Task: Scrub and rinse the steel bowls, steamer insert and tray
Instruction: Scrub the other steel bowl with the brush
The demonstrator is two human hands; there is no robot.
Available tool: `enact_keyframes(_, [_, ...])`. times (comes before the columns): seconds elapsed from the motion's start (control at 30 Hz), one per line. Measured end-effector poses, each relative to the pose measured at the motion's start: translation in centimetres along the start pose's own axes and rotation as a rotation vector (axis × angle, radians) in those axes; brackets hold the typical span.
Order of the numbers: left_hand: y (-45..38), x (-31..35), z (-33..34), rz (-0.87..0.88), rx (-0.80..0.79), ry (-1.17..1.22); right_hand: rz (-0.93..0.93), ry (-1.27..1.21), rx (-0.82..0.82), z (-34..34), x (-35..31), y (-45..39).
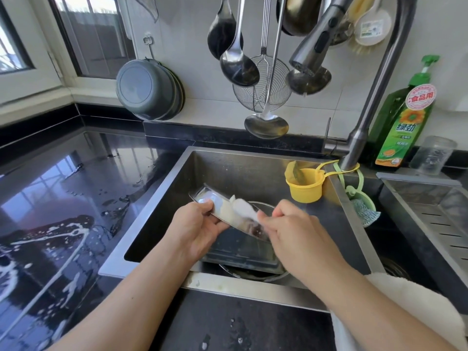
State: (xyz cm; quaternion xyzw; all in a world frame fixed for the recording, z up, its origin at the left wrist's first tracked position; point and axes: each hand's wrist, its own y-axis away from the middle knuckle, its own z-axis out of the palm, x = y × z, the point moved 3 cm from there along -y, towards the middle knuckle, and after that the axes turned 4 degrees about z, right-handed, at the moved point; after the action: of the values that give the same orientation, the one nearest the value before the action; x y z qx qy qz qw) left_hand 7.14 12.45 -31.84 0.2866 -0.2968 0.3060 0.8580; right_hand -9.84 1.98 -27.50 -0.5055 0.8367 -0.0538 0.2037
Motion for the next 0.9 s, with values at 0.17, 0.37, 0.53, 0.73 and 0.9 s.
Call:
enact_keyframes(0.17, [0.4,-0.3,0.9,0.036,-0.082,-0.06,-0.018,0.081,-0.059,0.4,-0.6,0.5])
enact_keyframes(0.37, [0.7,-0.3,1.1,0.029,-0.106,-0.049,-0.008,0.099,-0.099,0.8,-1.0,0.3])
enact_keyframes(0.53, [0.6,-0.2,0.9,0.066,-0.072,-0.035,0.018,0.066,-0.102,-0.1,-0.1,0.5])
enact_keyframes(0.73, [1.0,-0.4,1.4,0.027,-0.159,-0.166,-0.014,0.016,0.005,-0.2,-0.4,-0.5])
enact_keyframes(0.9, [1.6,0.2,2.0,0.133,-0.355,-0.365,-0.066,-0.054,0.033,0.3,-0.7,-0.5])
